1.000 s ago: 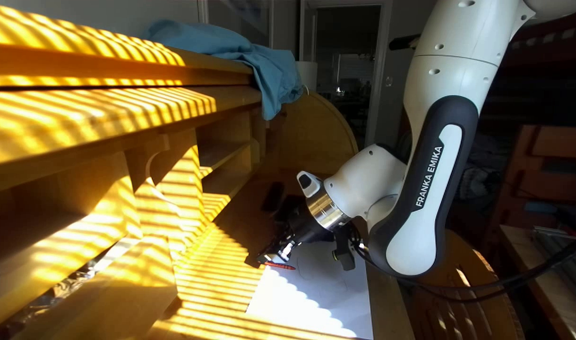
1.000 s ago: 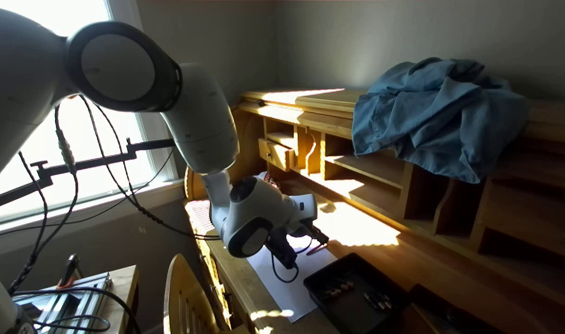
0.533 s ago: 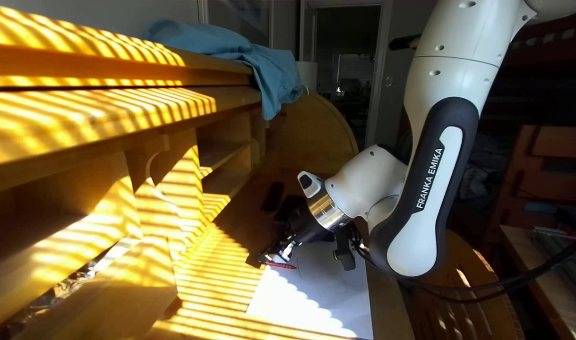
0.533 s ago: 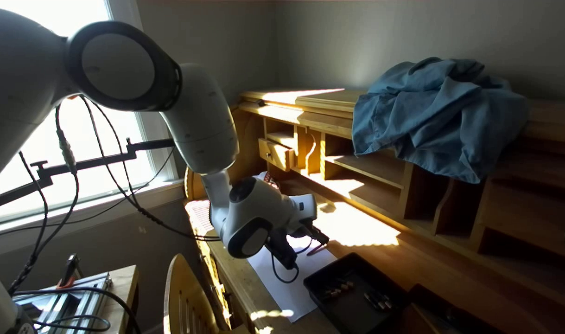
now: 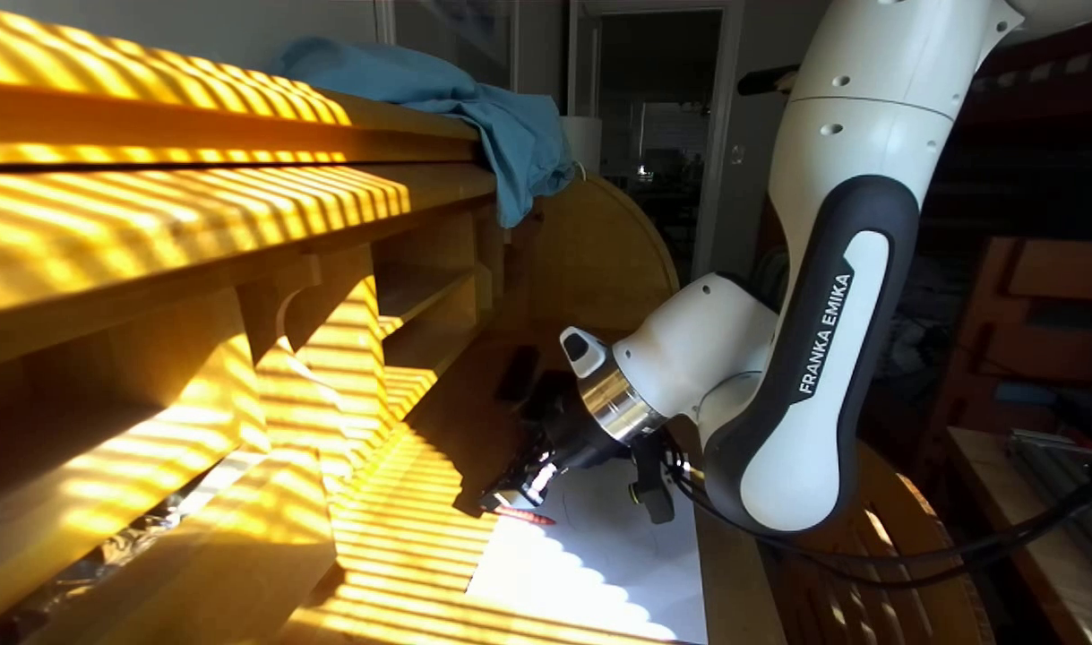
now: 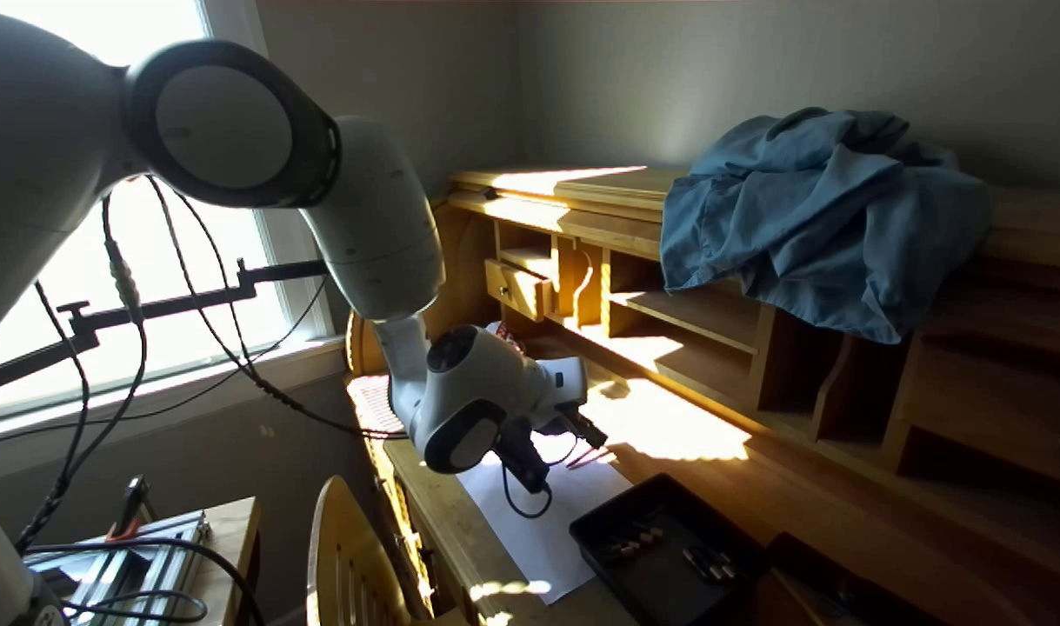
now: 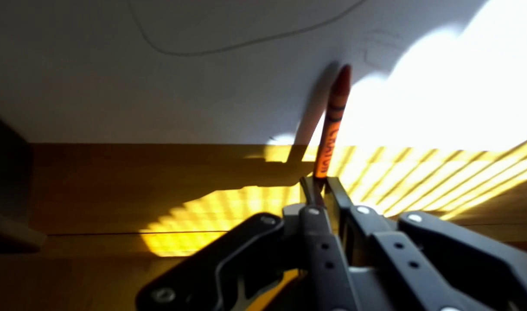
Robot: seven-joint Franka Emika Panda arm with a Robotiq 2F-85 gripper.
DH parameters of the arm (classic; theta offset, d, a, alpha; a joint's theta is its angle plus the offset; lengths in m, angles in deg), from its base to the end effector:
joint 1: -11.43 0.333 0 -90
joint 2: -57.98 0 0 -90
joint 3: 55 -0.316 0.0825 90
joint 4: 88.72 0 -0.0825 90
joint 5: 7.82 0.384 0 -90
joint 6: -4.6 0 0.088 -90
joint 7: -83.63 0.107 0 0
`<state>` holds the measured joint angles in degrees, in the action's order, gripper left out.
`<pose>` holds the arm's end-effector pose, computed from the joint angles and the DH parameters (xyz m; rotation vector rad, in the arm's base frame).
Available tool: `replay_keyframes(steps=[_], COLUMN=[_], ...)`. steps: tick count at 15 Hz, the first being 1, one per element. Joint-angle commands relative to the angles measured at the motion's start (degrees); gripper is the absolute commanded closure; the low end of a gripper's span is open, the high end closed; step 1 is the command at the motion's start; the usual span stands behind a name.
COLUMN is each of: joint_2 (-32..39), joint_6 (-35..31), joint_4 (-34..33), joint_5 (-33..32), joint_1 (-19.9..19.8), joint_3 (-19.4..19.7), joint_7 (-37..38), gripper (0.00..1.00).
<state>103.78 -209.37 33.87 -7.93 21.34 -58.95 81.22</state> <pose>0.5640 0.1376 0.1235 -2.7726 -0.3405 -1.1647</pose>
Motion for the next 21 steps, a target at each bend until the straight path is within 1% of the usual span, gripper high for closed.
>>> replay_keyframes(steps=[1,11,12,13,14,15,16,18,21], joint_2=[-2.64,-6.61,-6.96,-7.15,-7.55,-9.02,-9.79,-11.11,-12.89], joint_6=[3.02,14.86,16.26,17.29,18.43,22.89,25.71,30.06,35.65], joint_4=[1.95,3.93,4.05,3.99,4.00,3.99,3.89,3.53,2.80], joint_5=[-1.28,-8.83,-8.91,-9.13,-8.82,-6.98,-6.44,-7.37,-7.11], joint_1=[-2.22,-7.33,-7.39,-7.74,-7.48,-5.40,-4.64,-6.84,-8.76], joint_3=[-1.75,-4.98,-4.92,-5.09,-4.84,-2.87,-1.92,-4.02,-5.69], joint_7=[1.88,-0.22,-0.48,-0.72,-1.11,-1.21,-1.31,-1.60,-2.93], gripper=[0.98,0.98,0.67,0.65,0.60,0.52,0.45,0.31,0.09])
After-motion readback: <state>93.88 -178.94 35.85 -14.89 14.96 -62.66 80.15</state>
